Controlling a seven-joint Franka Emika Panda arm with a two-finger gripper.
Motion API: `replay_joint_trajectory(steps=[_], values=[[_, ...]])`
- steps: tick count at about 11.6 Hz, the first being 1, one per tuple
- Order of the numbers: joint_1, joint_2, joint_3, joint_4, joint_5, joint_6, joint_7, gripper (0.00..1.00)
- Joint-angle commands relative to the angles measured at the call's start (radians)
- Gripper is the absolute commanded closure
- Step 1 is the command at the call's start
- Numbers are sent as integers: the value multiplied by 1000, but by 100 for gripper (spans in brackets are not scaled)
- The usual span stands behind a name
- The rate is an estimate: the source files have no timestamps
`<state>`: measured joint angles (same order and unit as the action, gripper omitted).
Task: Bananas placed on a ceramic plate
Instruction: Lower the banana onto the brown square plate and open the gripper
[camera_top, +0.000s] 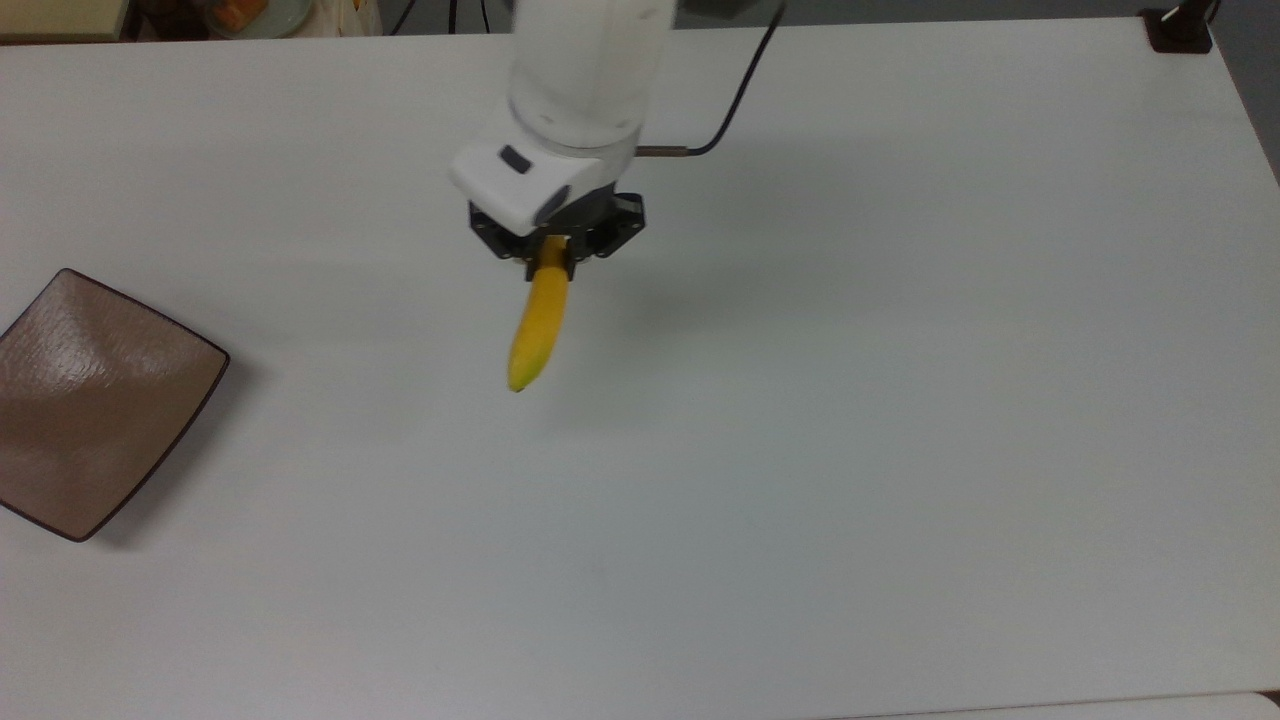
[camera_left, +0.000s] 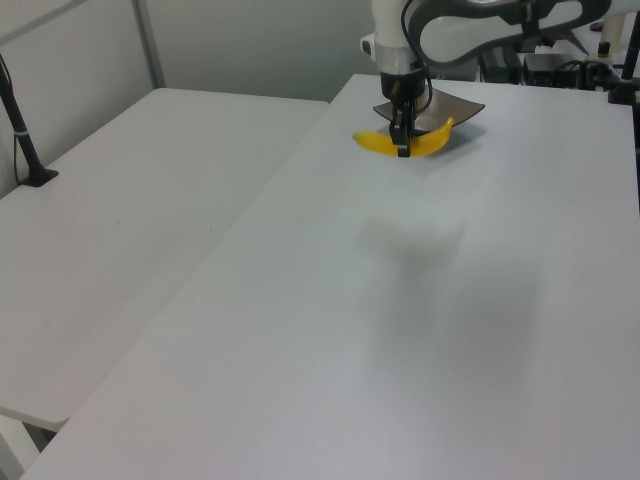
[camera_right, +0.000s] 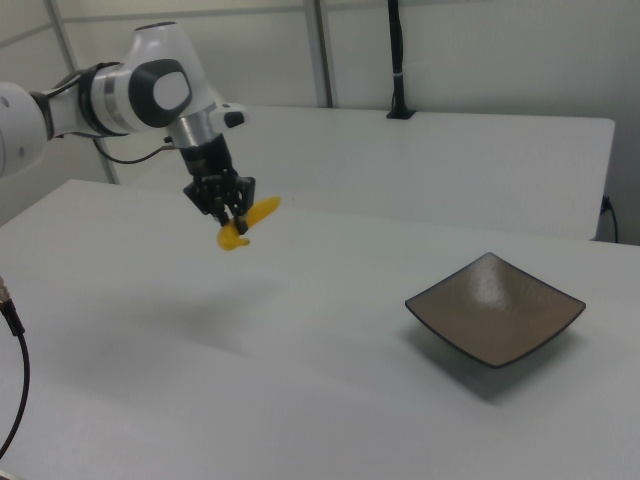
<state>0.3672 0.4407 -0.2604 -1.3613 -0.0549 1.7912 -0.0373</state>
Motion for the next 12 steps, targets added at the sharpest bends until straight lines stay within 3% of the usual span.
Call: replay_joint_trajectory(steps=[1,6,10,12], values=[[-48,-10,-62,-7,59,34,-27,81],[-142,7,-169,-15,164,161,-93,81],[-279,49,-174,-36,262,376,-150,81],[-313,84,-175,-36,308,457,-161,81]])
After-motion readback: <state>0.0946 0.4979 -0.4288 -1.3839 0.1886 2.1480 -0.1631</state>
